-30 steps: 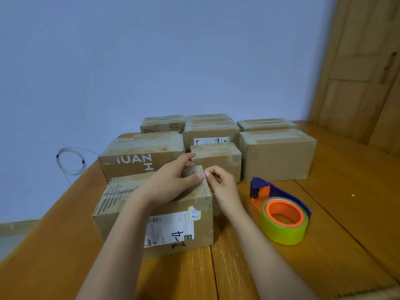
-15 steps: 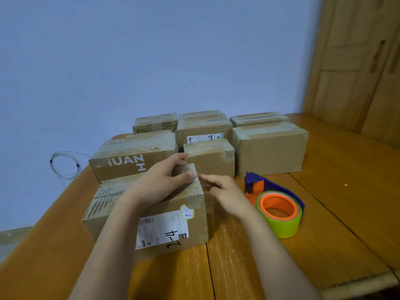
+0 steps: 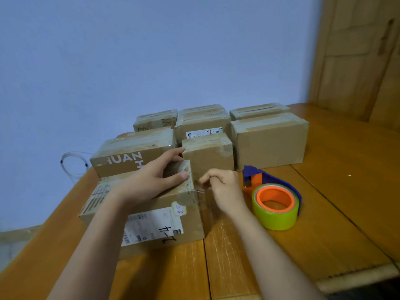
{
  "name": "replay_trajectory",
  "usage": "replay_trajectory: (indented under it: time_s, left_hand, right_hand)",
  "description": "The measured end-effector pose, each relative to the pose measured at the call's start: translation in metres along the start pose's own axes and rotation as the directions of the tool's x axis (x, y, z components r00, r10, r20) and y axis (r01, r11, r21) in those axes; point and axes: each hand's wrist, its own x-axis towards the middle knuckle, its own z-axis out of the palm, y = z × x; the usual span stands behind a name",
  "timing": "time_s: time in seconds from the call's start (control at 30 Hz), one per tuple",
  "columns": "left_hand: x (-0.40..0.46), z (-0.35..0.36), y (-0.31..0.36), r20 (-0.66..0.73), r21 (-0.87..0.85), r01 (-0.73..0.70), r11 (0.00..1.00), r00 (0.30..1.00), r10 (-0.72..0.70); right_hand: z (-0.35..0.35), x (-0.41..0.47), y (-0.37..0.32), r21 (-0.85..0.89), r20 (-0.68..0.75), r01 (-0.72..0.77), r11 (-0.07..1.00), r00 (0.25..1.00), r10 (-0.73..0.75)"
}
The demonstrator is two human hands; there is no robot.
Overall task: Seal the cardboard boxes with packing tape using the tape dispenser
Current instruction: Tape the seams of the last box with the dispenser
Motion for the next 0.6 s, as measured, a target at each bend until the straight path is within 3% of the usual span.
replay_trajectory:
  time_s: [0.07,0.13,0.2,0.3,0.37,0.6]
  left_hand:
    - [-0.001,-0.001,-0.001,0.021,0.007,-0.009,1.000,1.000,0.008]
    - [-0.001,-0.001,-0.001,0.031,-0.002,-0.012,1.000,0.999,0.012]
    - [-0.001,-0.001,-0.002,0.035,-0.013,-0.011,1.000,0.999,0.012]
    - [-0.001,-0.001,-0.001,0.039,-0.029,-0.006,1.000,0.999,0.007]
    - [0.000,0.000,0.000,0.036,-0.029,0.002,1.000,0.999,-0.001]
    - [0.001,0.002,0.004,0.022,-0.046,0.013,0.999,1.000,-0.012]
  right_hand:
    - [0.001,0.001,0.001,0.127,-0.151,-0.040,0.991,0.987,0.059]
    - [0.003,0.003,0.001,0.265,-0.159,-0.090,0.960,0.978,0.136]
    - [0.008,0.003,0.000,0.372,-0.020,-0.147,0.916,0.986,0.166]
    - [0.016,-0.005,-0.002,0.356,0.241,-0.187,0.916,0.965,0.104]
    - [0.018,-0.011,-0.006,0.369,0.340,-0.224,0.902,0.936,0.093]
    - [0.011,-0.017,-0.004,0.422,0.343,-0.209,0.882,0.938,0.058]
